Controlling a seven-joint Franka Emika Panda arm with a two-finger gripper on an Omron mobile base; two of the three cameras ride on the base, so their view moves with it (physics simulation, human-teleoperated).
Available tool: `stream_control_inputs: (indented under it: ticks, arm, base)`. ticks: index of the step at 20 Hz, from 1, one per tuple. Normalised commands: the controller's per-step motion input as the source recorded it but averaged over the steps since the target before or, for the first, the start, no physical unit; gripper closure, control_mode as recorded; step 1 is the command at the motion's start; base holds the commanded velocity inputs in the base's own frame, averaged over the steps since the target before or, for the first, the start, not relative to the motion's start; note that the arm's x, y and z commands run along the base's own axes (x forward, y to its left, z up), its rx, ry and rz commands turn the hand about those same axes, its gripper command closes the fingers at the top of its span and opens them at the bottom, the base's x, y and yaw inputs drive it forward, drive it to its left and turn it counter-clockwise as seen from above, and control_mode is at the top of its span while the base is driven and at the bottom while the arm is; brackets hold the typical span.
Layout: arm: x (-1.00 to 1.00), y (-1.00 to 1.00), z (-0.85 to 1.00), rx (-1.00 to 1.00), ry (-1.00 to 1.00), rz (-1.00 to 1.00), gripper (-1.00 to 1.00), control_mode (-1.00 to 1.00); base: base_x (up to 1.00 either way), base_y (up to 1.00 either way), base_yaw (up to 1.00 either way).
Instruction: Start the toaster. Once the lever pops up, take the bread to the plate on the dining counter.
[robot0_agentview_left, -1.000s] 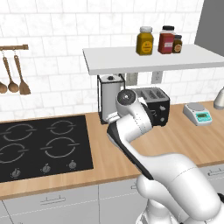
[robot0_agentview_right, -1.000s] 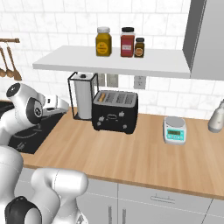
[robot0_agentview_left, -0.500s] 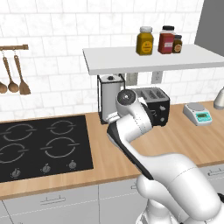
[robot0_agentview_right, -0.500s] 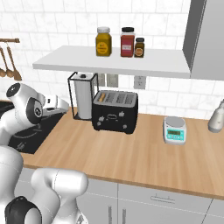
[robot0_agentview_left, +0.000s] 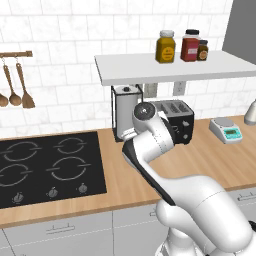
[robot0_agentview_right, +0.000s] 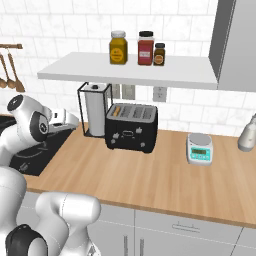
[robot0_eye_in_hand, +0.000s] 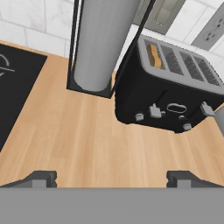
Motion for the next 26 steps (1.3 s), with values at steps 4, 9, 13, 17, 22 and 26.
stream_control_inputs:
  ticks: [4,9,13,17,22,26]
  arm:
    - [0.00,0.00,0.00,0.00,0.00,0.00,-1.00,-1.00]
    - [0.00,0.00,0.00,0.00,0.00,0.00,-1.00,-1.00]
    - [0.00,0.00,0.00,0.00,0.00,0.00,-1.00,-1.00]
    - [0.00,0.00,0.00,0.00,0.00,0.00,-1.00,-1.00]
    - [0.00,0.00,0.00,0.00,0.00,0.00,-1.00,-1.00]
    - [0.00,0.00,0.00,0.00,0.00,0.00,-1.00,-1.00]
  base:
    - [0.00,0.00,0.00]
    - [0.00,0.00,0.00]
    - [0.00,0.00,0.00]
    - [0.00,0.00,0.00]
    - [0.00,0.00,0.00]
    - [0.00,0.00,0.00]
